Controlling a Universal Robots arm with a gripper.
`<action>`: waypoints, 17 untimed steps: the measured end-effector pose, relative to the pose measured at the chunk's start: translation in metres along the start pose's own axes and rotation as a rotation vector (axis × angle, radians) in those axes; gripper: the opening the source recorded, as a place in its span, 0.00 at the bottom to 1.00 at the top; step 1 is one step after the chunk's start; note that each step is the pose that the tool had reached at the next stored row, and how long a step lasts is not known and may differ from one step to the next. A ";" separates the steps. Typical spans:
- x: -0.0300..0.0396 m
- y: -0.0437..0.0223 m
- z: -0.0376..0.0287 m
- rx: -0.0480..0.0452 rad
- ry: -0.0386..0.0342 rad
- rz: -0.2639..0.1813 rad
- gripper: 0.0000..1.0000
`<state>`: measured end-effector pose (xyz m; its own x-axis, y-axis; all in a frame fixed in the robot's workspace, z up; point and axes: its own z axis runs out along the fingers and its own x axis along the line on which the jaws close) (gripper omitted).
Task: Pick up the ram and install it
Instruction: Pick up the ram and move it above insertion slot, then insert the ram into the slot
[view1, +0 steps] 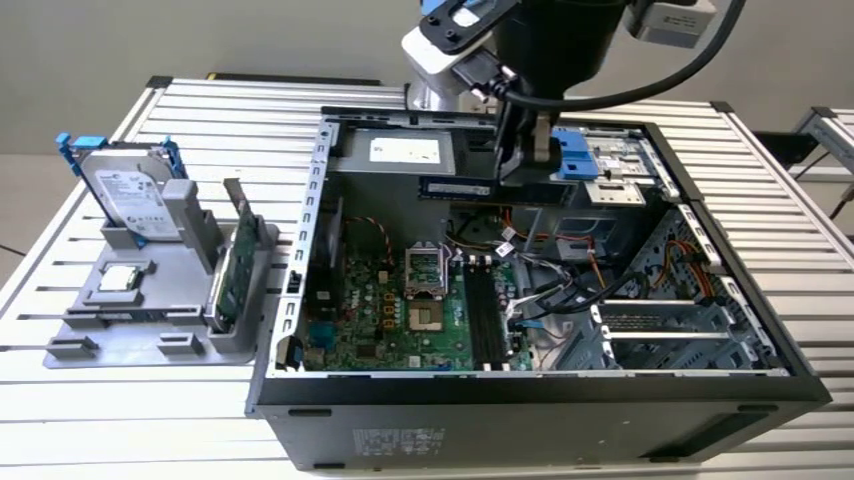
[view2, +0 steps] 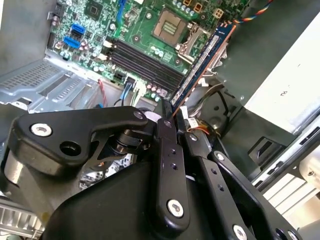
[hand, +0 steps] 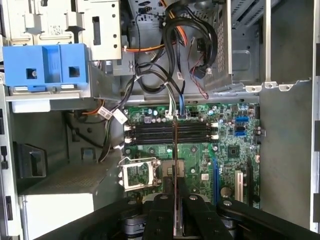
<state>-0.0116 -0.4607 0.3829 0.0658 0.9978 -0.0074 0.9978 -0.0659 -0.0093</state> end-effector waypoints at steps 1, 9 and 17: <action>0.0001 0.0015 0.0001 0.0000 0.0000 0.000 0.00; 0.0009 0.0127 0.0005 0.0000 -0.0002 0.000 0.00; 0.0015 0.0224 0.0012 0.0000 -0.0001 0.000 0.00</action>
<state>0.0109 -0.4607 0.3815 0.0658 0.9978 -0.0074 0.9978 -0.0659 -0.0093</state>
